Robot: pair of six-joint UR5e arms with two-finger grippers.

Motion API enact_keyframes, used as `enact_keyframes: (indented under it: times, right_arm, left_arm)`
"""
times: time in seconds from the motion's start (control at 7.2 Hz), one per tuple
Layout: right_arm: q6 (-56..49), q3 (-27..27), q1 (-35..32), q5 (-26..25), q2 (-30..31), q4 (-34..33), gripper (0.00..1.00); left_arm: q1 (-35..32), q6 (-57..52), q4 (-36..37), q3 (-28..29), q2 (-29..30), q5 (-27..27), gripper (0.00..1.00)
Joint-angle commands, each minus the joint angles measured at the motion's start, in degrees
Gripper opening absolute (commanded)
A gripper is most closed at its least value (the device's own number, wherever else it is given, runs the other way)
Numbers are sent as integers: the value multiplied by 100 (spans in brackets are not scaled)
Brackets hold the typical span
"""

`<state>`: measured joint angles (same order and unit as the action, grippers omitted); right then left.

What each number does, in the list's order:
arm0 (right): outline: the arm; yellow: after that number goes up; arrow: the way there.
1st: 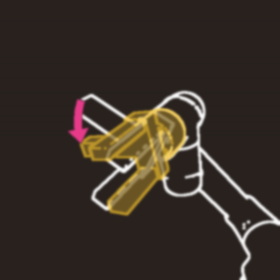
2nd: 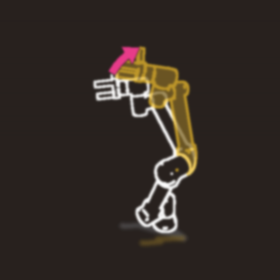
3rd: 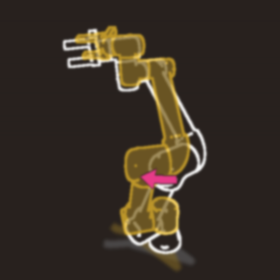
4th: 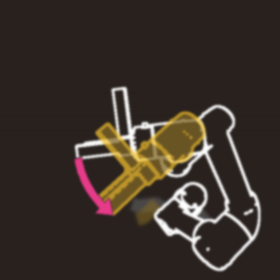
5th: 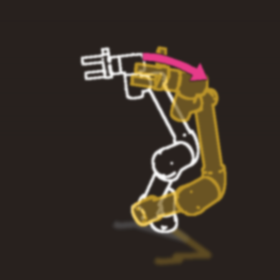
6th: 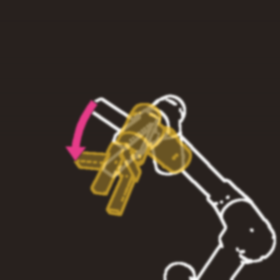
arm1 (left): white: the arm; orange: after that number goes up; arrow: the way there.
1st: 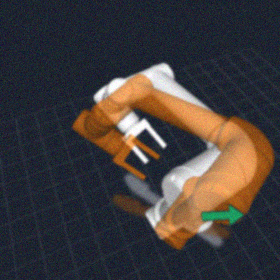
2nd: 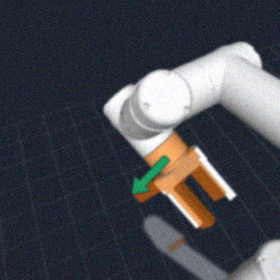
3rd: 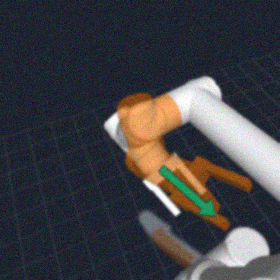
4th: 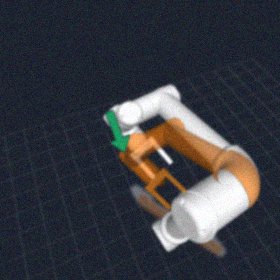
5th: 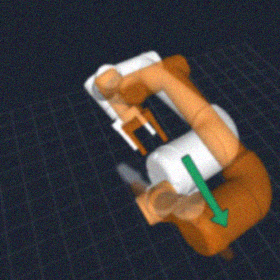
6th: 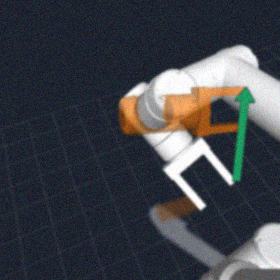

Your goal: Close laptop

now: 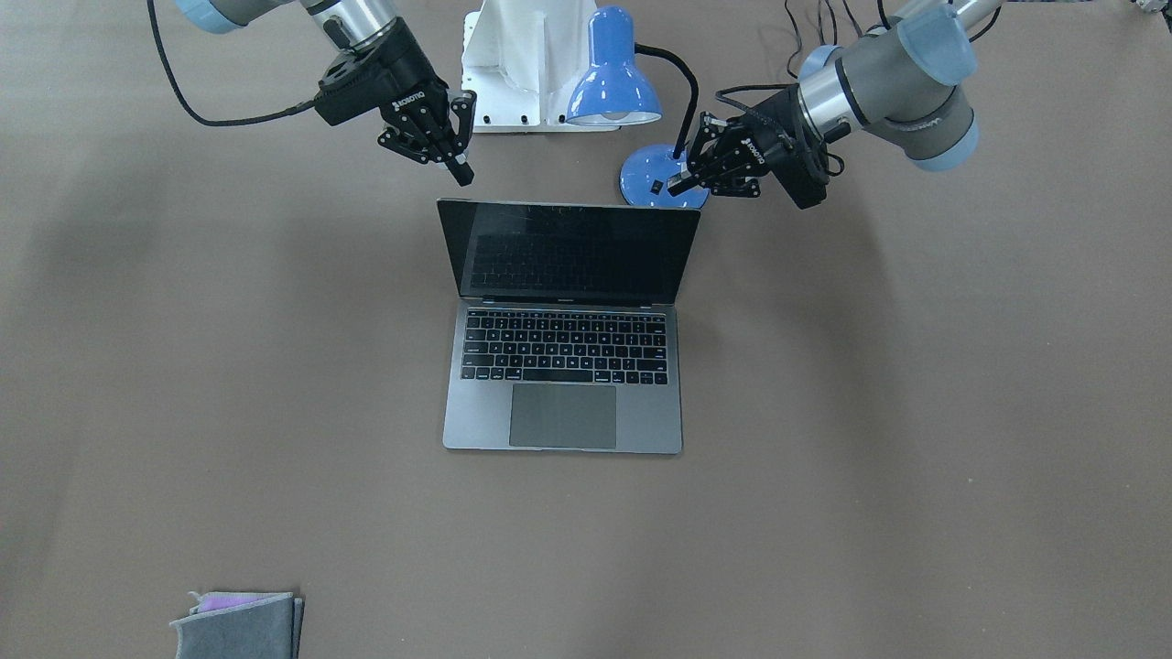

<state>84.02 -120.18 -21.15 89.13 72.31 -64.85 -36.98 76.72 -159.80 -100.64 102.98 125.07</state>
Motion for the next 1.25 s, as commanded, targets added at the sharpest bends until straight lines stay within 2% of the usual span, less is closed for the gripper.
enact_keyframes:
  times: [0.0,0.42,0.69,1.11]
  right_arm:
    - [-17,64,-72,-1,-59,-10,0]
    - [-43,117,-327,52,-68,-10,0]
    - [-43,449,-485,52,-365,-19,0]
    - [-95,819,-757,61,-551,16,0]
  left_arm:
    - [-212,1,10,9,3,8,0]
    - [-362,1,141,35,116,-9,0]
    - [-459,-16,658,44,432,-9,0]
    - [-608,-43,687,394,705,-18,0]
